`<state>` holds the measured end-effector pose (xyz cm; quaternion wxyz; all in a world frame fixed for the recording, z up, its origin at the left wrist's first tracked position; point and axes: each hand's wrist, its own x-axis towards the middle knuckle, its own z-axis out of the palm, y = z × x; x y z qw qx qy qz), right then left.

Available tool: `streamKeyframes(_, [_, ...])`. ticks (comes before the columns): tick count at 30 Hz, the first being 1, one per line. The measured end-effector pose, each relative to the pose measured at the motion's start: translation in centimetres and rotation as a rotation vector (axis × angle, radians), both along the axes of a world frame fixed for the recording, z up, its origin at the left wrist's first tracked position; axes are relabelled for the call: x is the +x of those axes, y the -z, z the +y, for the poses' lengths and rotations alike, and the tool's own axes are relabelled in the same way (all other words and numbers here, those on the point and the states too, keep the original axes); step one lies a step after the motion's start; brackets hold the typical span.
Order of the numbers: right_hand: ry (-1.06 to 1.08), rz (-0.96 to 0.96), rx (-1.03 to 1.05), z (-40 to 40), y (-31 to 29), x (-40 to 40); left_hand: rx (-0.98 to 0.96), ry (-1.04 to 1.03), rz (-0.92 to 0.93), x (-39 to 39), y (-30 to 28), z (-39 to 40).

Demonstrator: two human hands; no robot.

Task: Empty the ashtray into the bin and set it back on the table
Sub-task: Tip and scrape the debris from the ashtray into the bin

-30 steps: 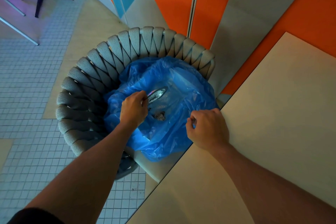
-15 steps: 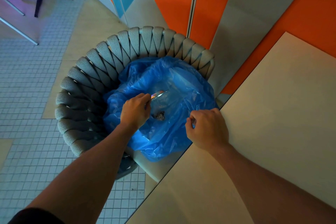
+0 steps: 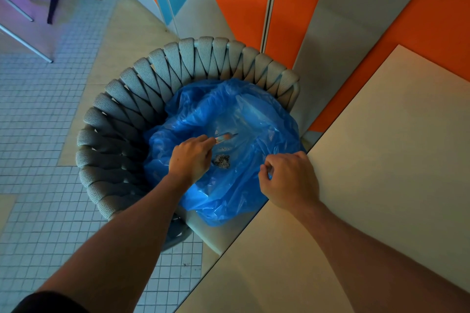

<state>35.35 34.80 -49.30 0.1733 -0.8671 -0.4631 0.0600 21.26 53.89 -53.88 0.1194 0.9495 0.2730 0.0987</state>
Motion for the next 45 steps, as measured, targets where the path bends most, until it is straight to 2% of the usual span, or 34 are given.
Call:
streamKeyframes(7, [-0.001, -0.015, 0.005, 0.0, 0.1, 0.0, 0.01, -0.012, -0.019, 0.1, -0.3, 0.0])
streamKeyframes(15, [0.002, -0.026, 0.013, 0.1, 0.1, 0.0, 0.13, 0.007, 0.008, 0.0, -0.8, -0.1])
streamKeyframes(20, [-0.001, -0.022, -0.003, 0.1, 0.2, 0.0, 0.108, 0.043, 0.168, 0.0, -0.1, -0.5])
streamKeyframes(24, [0.0, -0.027, 0.006, 0.0, 0.2, 0.0, 0.106, 0.031, 0.198, -0.2, 0.0, -0.7])
streamKeyframes(33, [-0.003, -0.009, 0.001, 0.0, -0.1, 0.0, 0.113, 0.014, 0.167, -0.2, 0.1, -0.5])
streamKeyframes(40, [-0.003, 0.009, -0.011, 0.0, -0.2, 0.0, 0.176, -0.004, 0.067, 0.2, -0.2, -0.4])
streamKeyframes(45, [0.0, 0.016, -0.007, 0.0, -0.4, -0.1, 0.088, -0.016, 0.241, 0.7, 1.3, -0.5])
